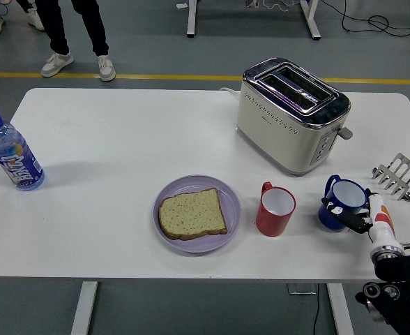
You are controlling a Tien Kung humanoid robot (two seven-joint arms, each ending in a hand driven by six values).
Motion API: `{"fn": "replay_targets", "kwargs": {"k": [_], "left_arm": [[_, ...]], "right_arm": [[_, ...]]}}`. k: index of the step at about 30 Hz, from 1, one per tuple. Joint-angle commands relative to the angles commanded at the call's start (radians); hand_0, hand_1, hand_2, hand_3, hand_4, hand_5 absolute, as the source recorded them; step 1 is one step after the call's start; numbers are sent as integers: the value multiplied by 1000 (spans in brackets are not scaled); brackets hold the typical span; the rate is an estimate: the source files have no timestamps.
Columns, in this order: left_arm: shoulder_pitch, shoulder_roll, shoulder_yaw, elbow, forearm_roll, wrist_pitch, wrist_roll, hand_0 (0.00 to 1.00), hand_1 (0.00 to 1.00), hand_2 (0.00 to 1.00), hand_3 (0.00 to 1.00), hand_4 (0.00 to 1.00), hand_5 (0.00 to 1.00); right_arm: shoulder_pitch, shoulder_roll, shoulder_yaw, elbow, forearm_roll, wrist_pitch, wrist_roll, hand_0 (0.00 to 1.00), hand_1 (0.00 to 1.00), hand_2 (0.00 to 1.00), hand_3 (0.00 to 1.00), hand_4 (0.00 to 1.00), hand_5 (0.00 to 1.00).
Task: Pick up the cup,pour liquid into bread,place the cup on the desk
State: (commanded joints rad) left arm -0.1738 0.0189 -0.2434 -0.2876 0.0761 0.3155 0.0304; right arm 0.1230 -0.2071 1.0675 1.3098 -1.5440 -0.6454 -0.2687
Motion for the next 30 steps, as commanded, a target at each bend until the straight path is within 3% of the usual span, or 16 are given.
{"fn": "replay_targets", "kwargs": {"k": [10,11,15,17,30], "left_arm": [[7,0,-6,1,12,1,3,688,697,701,556,257,998],[7,0,-6,0,12,1,3,687,698,702,556,254,998],[8,1,-7,1,14,1,3,687,698,702,556,254,998],[9,2,-5,1,12,1,2,688,698,702,558,256,998],[4,2,10,1,-17,1,-7,688,698,704,558,255,998]], "right_arm": [[-3,-38,52,30,-22,0,-1,368,349,463,518,803,258],[-2,-43,57,34,-28,0,-3,292,277,416,468,789,248],[5,-66,70,53,-60,0,-19,292,277,416,468,789,248],[9,-78,76,72,-82,0,-30,246,224,390,442,777,237],[33,-113,41,205,-185,0,-85,203,172,366,426,770,234]]}}
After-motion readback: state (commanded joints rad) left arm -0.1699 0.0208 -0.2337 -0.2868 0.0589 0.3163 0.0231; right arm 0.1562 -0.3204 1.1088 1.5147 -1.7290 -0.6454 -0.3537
